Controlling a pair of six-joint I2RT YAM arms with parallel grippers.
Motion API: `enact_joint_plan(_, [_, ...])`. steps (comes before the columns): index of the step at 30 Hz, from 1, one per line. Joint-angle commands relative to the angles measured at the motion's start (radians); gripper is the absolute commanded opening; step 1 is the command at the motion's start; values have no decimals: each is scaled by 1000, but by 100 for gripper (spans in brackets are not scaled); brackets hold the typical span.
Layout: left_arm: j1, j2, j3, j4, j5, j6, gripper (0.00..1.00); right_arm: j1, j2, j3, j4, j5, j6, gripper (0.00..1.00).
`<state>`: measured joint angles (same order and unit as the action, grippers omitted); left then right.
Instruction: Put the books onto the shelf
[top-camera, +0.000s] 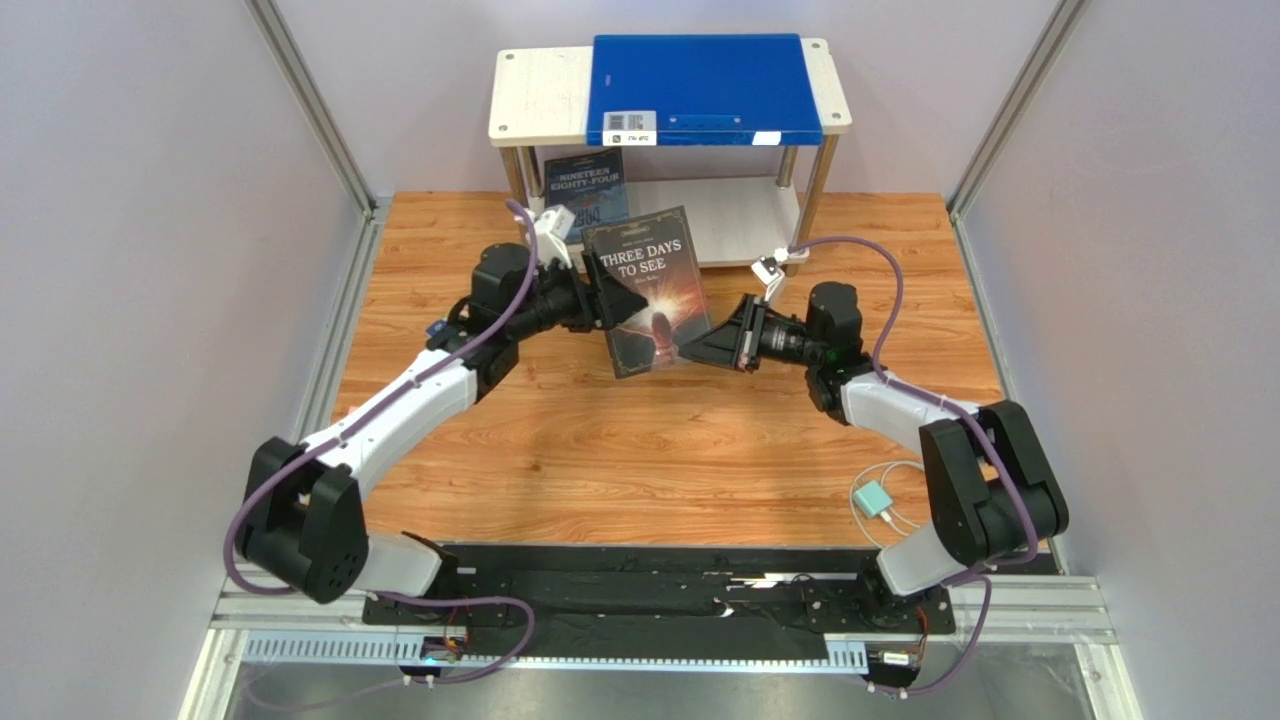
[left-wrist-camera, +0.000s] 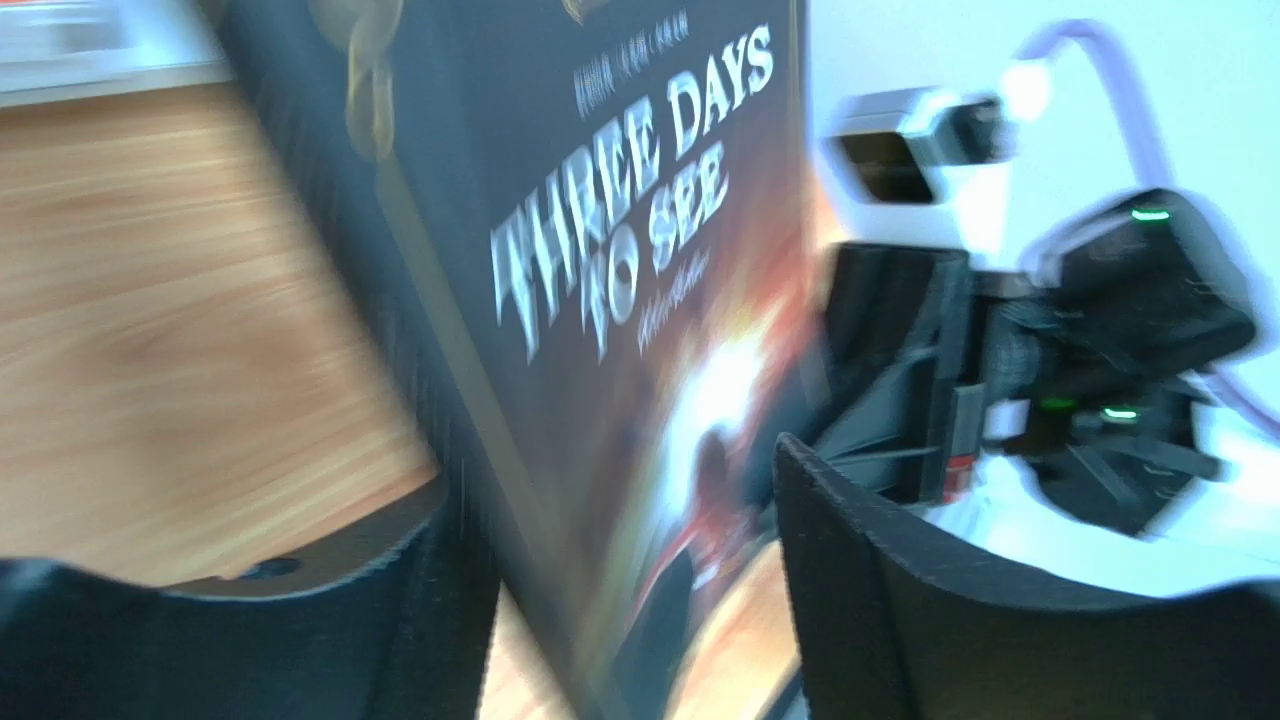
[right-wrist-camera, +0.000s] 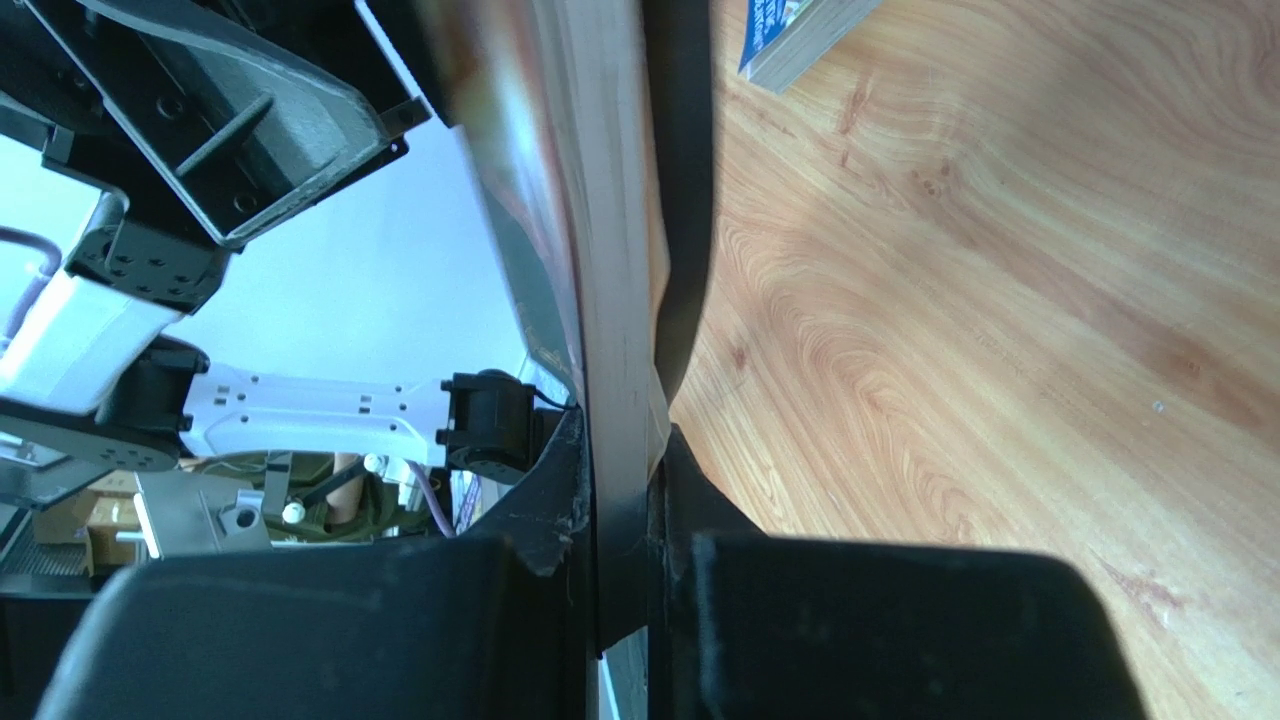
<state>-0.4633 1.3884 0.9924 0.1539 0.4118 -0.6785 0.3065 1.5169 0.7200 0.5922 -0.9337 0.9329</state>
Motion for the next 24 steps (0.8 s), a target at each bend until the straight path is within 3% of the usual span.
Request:
enact_joint_plan(1, [92,-152,54,-322,-250,108,72,8,40,117,29,42,-3,0])
enact_joint_plan(10, [198,-337,124,-574,-379,290,75,19,170,323,37,35,27,0])
enact_joint_plan(15, [221,-391,98,-599,-377,313,76,25,241,450,15,39,44,0])
enact_joint_plan(24, [226,-442,20,-567,-344,283,76,62,506,748,14,56,101,0])
